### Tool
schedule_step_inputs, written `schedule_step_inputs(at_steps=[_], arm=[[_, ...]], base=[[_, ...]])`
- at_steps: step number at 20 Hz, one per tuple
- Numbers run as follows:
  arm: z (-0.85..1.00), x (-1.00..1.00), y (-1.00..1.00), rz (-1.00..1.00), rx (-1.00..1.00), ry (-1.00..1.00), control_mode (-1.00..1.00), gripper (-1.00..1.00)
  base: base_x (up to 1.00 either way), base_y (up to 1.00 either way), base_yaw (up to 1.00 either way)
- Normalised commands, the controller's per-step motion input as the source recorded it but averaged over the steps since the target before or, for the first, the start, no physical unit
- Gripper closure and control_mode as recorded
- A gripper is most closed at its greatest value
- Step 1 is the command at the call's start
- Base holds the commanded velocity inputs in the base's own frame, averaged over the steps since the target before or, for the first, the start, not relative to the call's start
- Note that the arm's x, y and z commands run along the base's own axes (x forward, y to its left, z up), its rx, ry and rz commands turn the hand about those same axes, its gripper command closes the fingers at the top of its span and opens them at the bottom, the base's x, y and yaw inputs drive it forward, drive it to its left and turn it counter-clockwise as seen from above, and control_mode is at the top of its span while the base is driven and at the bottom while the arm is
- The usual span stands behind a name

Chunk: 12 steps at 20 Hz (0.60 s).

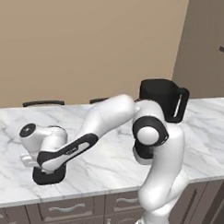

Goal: Grab the lime and garlic from the fridge, place them in the blender, close the lid, and turn on the blender to create a marinade.

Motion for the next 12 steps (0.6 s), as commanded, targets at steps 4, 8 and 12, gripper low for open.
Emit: schedule_step_inputs(at_steps=[4,8,12], arm=[[0.98,-0.09,-0.24,-0.04,0.0,-0.22,-1.0,1.0],[1.0,0.0,-0.36,-0.01,-0.02,-0.3,-1.0,1.0],[1.0,0.03,-0.47,0.0,-0.02,-0.3,-1.0,1.0]], base=[[0.0,0.0,0.0],[0.0,0.0,0.0],[0.0,0.0,0.0]])
